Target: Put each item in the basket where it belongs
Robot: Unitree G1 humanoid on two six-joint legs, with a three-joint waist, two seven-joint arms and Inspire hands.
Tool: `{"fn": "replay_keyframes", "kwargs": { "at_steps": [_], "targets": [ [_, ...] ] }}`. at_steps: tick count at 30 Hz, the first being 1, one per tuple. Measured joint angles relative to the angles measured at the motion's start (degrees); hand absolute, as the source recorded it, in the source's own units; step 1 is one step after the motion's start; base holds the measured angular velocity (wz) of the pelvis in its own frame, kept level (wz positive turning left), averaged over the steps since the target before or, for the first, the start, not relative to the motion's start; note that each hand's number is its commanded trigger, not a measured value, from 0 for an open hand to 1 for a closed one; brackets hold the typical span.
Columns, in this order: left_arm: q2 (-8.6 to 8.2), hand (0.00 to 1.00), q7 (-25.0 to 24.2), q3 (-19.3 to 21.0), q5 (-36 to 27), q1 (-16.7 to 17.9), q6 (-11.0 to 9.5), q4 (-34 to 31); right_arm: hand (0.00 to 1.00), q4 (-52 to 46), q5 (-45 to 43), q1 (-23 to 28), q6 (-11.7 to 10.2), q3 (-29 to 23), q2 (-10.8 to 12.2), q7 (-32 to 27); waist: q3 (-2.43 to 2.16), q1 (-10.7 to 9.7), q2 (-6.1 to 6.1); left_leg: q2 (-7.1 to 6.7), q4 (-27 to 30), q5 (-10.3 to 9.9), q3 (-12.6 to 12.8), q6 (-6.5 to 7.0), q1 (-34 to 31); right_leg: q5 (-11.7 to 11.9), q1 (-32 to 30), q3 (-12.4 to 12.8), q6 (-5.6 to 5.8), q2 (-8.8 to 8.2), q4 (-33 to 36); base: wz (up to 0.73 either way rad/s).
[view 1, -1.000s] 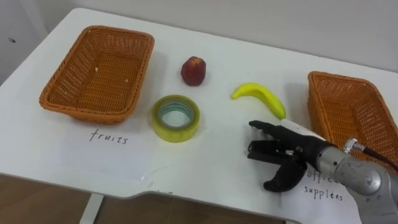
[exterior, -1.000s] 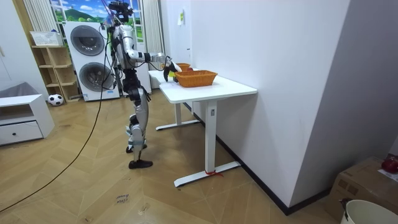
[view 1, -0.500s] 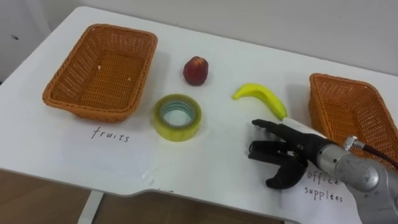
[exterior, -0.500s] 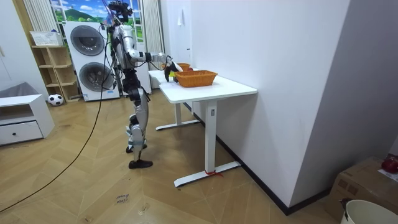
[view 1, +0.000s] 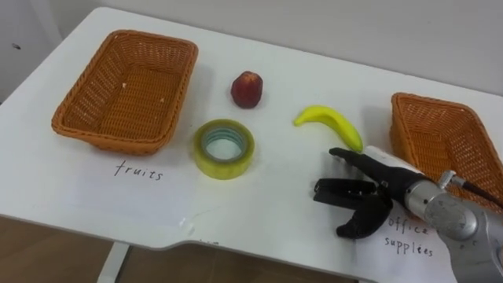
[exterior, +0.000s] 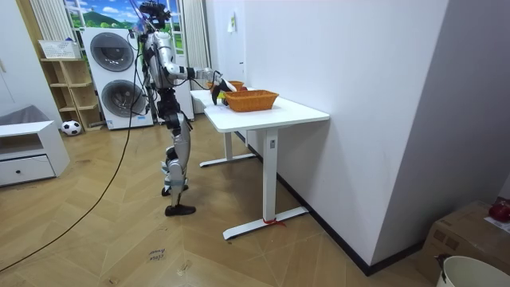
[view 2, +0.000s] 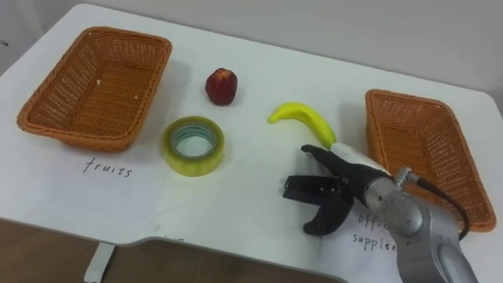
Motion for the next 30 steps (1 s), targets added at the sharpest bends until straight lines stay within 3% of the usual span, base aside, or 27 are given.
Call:
{"fn": "replay_keyframes", "kwargs": {
  "at_steps": [5, 20, 30],
  "targets": [
    [-0.02, 0.00, 0.2, 0.2, 0.0, 0.0, 0.4, 0.0, 0.00, 0.1, -1.5, -0.3, 1.4, 0.0, 0.7, 0.0, -0.13, 0.0, -0.21, 0.00, 0.0, 0.0, -0.1, 0.00, 0.0, 0.0, 0.0, -0.1, 0.00, 0.00, 0.0, 0.00],
    [-0.01, 0.00, 0.6, 0.4, 0.0, -0.2, 0.8, -0.2, 0.00, 0.0, -3.9, -0.6, 1.9, 0.2, 1.8, 0.4, 0.00, 0.7, -0.38, 0.02, -0.2, 0.0, -0.1, 0.00, 0.0, 0.0, 0.0, -0.1, 0.00, 0.03, -0.1, 0.00],
    [0.08, 0.00, 2.5, -1.0, -0.6, -0.5, 2.2, -0.2, 0.00, 2.3, -5.4, -3.7, 4.4, 2.6, 1.8, 1.9, -0.06, 0.7, -0.71, 0.01, 0.0, 0.0, -0.2, 0.00, 0.1, 0.0, 0.2, -0.1, 0.00, 0.03, 0.0, 0.00]
  ]
}}
